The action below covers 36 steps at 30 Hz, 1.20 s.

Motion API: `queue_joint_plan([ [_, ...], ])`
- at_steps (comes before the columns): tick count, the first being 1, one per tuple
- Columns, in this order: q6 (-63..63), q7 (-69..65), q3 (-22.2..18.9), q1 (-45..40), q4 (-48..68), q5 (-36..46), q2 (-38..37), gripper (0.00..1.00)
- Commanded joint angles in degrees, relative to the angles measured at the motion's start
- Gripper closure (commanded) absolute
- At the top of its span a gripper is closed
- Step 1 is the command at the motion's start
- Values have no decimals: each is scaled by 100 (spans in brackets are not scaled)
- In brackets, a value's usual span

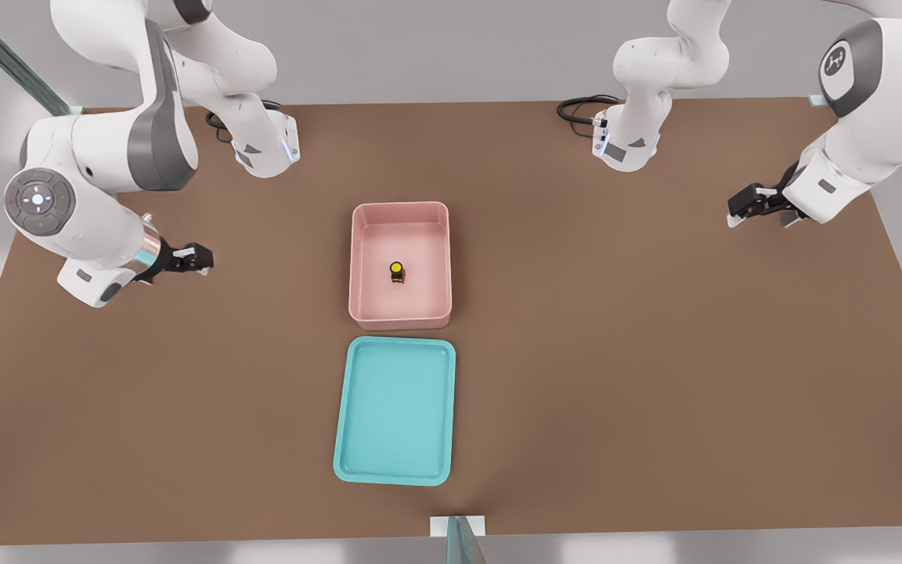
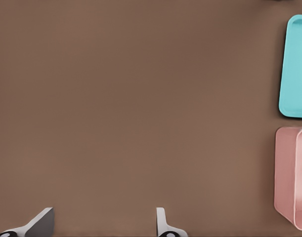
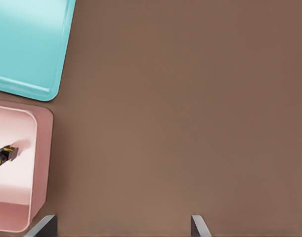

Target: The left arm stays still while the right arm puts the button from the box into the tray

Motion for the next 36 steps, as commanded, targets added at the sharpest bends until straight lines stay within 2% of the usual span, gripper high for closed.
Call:
queue_joint_plan([
  [1, -71, -275, 28, -32, -4, 2, -6, 0],
  [2, -80, -232, 142, 73, -12, -15, 20, 0],
  [3, -132, 127, 879, 161, -83, 2, 213, 0],
  [4, 43, 2446, 1636, 688, -65, 11, 662, 0],
  [6, 772, 5349, 1671, 2042, -39, 46, 1330, 0],
  [8, 1897, 6843, 1724, 2332, -688, 37, 1550, 0],
  [10, 3303, 7784, 1865, 2332, -1778, 20, 1365, 0],
  [12, 4121, 8373, 1873, 2315, -2490, 11, 1181, 0],
  [17, 4974, 8909, 1856, 2209, -3001, 11, 1374, 0],
  [20, 5510, 8830, 1856, 2060, -3361, -191, 1409, 0],
  [23, 5941, 8189, 1856, 1928, -3765, -252, 1418, 0],
  [36, 6117, 8127, 1856, 1682, -3906, -850, 1849, 0],
])
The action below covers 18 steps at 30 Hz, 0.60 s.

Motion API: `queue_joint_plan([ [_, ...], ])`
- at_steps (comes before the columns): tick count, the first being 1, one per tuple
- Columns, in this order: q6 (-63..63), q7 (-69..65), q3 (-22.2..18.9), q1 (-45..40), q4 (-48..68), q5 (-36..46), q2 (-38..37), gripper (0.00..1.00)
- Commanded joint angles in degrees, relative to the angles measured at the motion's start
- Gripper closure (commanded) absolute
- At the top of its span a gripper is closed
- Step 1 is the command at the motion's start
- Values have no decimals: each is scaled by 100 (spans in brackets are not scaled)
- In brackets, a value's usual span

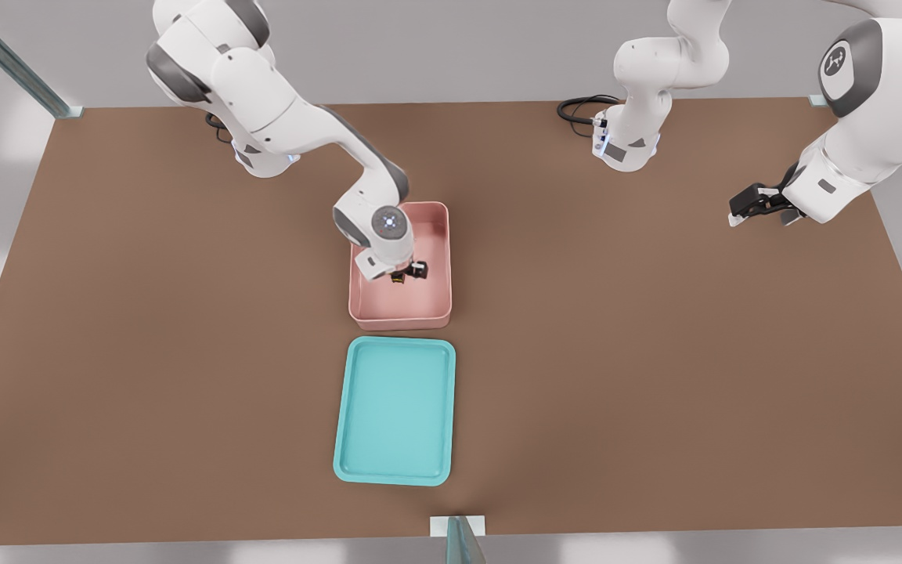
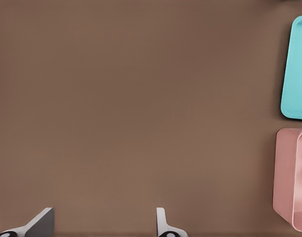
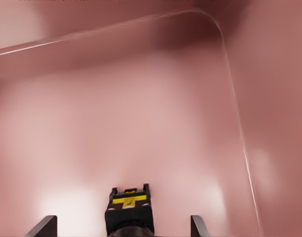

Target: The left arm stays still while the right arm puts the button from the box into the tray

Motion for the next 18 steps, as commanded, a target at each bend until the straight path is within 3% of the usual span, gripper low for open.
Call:
queue_joint_plan([
  [1, 155, 1291, 1, -18, -36, -85, 16, 0],
  [7, 146, 1168, 10, 17, -36, -129, 104, 3],
  [8, 137, 1132, 10, 17, -36, -129, 104, 17],
  [12, 102, 1045, 28, 9, -36, -129, 96, 47],
  [13, 85, 1001, 72, -9, -36, -129, 96, 59],
  [14, 85, 939, 72, -18, -36, -129, 96, 64],
  [16, 50, 816, 80, -27, -36, -129, 43, 64],
  [17, -143, 676, 150, -122, 25, -120, -62, 64],
  [18, -661, 229, 1106, -1245, 271, -112, -89, 64],
])
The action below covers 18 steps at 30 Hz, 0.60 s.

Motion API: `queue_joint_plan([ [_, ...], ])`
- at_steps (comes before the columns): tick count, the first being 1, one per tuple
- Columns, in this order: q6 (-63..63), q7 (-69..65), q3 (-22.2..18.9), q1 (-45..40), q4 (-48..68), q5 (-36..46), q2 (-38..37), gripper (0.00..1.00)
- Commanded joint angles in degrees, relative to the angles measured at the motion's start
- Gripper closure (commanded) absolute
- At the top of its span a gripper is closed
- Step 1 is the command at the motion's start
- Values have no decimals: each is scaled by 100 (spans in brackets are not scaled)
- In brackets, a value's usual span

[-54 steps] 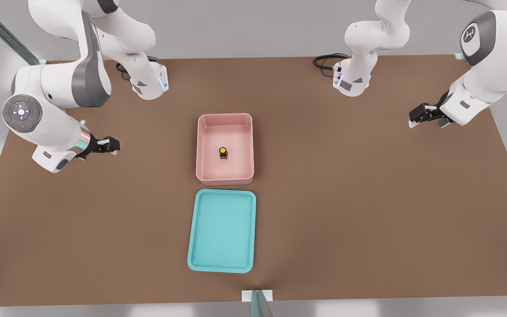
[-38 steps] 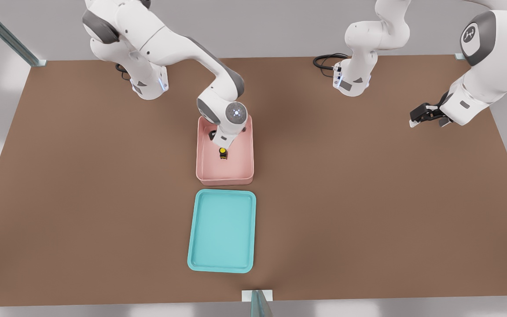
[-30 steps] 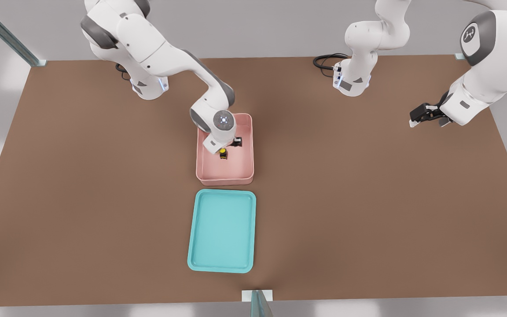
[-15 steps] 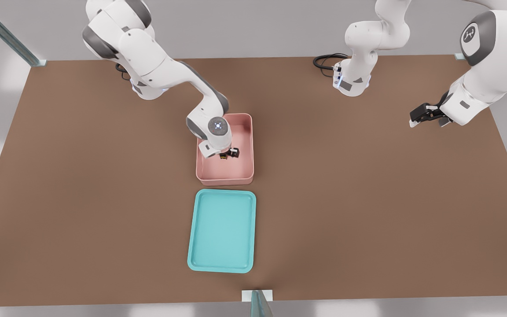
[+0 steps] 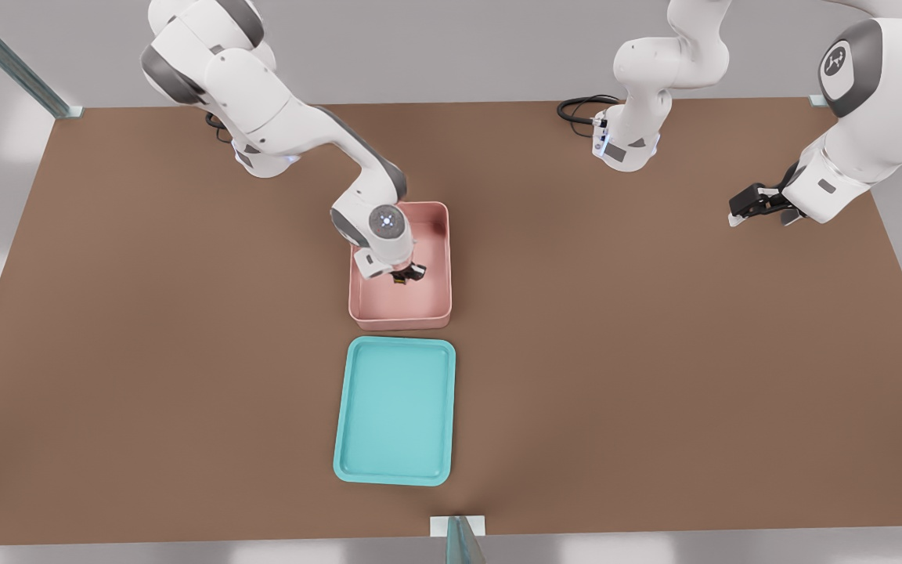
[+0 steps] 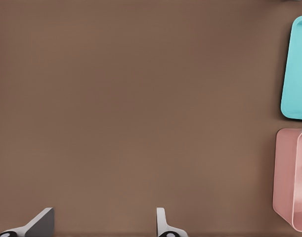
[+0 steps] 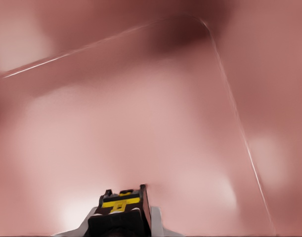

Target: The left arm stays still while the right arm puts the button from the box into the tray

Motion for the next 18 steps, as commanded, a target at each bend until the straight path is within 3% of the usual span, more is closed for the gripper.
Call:
queue_joint_plan([
  [1, -1252, -867, 863, -1069, 486, -2, -42, 64],
  [3, -2132, -2133, 1014, -1500, 1874, 7, 195, 64],
  [4, -2712, -2880, 979, -1685, 2893, -19, 660, 64],
  [7, -2634, -3848, 794, -1694, 4406, -749, 2208, 64],
  [10, -1860, -3760, 776, -1492, 4539, -1408, 2920, 63],
  [13, -1553, -3417, 495, -1070, 4574, -1504, 2999, 63],
  [14, -1553, -3409, 495, -1035, 4574, -1504, 2999, 45],
  [15, -1553, -3409, 495, -1044, 4574, -1504, 2991, 0],
  [18, -1649, -3417, 513, -1088, 4574, -1504, 2947, 0],
])
